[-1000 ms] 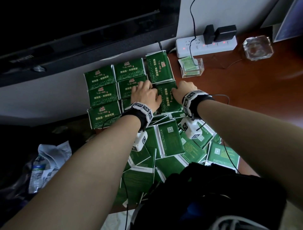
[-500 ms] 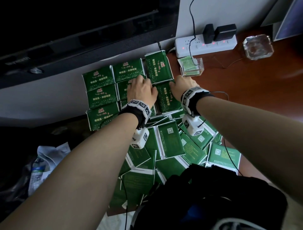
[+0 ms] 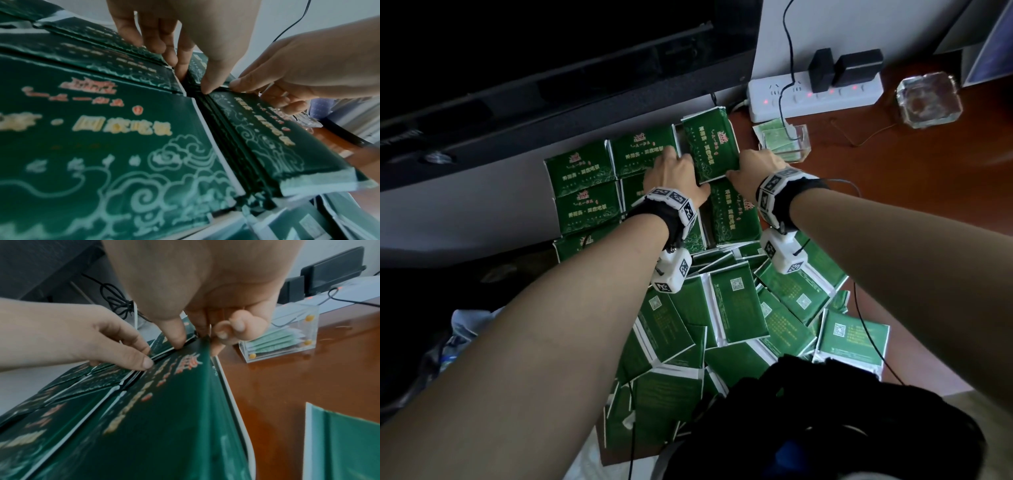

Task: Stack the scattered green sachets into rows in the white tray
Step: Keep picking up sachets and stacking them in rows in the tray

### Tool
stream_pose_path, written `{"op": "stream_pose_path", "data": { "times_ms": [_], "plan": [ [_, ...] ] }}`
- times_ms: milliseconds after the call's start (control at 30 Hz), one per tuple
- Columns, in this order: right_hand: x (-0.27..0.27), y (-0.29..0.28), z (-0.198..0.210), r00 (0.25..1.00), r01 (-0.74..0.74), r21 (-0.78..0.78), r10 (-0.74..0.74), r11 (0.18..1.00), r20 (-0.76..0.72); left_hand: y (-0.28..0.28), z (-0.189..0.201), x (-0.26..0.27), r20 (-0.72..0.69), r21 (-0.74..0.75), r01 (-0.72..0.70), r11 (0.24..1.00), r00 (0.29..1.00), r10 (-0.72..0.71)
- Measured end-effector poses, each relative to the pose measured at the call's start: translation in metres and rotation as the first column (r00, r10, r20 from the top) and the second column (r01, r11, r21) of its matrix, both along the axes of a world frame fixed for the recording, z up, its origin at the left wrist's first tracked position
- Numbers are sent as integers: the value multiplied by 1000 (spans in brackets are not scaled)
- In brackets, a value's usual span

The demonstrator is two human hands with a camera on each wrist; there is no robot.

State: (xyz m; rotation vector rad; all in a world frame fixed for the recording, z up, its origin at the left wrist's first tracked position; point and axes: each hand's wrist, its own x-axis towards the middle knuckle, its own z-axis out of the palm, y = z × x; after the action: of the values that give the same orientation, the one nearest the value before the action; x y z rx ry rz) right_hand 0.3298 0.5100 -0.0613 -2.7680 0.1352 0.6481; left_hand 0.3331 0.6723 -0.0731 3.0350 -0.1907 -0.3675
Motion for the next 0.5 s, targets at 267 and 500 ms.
{"op": "stream_pose_path", "data": {
  "times_ms": [267,500],
  "plan": [
    [5,-1,0,1000,-11,-22,11,1000,13,-2,2,2,14,-9,-12,1000,1000,12],
    [1,2,6,999,43,26,-43,999,12,-4,6,-3,-11,-29,-28,999,1000,28]
  ]
}}
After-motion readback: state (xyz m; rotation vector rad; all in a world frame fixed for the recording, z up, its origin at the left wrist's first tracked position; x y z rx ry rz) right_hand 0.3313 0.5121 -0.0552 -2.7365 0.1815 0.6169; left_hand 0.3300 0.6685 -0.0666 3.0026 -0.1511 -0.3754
